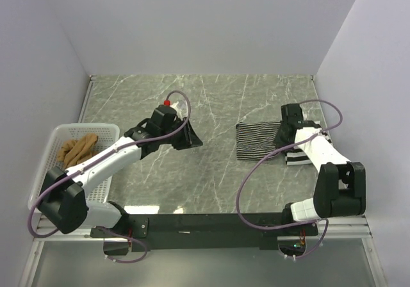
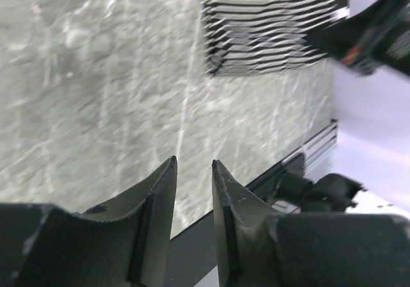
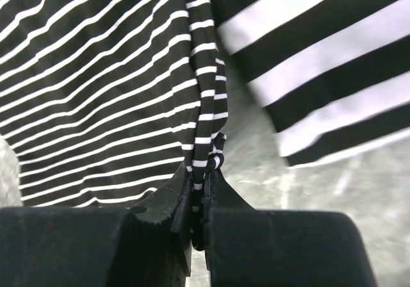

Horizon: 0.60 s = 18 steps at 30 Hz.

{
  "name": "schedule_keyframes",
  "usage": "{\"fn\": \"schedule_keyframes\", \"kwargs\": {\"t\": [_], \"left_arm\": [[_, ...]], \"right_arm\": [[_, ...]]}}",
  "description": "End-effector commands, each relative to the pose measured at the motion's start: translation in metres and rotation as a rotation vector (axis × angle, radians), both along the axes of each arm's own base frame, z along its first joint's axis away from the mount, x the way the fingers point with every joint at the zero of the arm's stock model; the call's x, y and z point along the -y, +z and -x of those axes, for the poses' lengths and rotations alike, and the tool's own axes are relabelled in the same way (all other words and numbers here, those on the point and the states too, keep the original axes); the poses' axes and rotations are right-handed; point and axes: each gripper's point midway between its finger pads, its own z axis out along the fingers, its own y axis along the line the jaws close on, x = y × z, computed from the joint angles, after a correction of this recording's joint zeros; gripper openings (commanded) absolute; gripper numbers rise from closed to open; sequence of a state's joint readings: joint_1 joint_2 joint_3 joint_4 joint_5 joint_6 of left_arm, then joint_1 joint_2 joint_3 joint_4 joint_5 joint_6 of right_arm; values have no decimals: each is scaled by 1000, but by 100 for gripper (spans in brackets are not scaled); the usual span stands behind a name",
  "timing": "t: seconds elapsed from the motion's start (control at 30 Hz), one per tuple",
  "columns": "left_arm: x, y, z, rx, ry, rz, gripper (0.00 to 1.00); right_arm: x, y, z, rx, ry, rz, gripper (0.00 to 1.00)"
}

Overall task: Fold and stack the tank tops
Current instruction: Neatly place the folded tank top to the corner

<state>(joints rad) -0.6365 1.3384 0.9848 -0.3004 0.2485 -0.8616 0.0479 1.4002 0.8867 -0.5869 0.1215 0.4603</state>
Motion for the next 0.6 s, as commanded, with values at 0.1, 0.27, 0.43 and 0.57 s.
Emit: {"fn": "schedule_keyframes", "kwargs": {"t": [0.1, 0.27, 0.43, 0.57], "left_arm": [[-18, 7, 7, 71, -33, -23, 34], [-15, 7, 12, 54, -65, 14, 34], [-13, 2, 15, 37, -74, 27, 33], [-12, 3, 15, 38, -77, 32, 33]], "right_arm": [[42, 35, -7, -50, -52, 211, 0], [52, 57, -9, -50, -55, 274, 0], [40, 76, -20, 18, -24, 252, 0], [38, 85, -28, 16, -1, 287, 0]]}}
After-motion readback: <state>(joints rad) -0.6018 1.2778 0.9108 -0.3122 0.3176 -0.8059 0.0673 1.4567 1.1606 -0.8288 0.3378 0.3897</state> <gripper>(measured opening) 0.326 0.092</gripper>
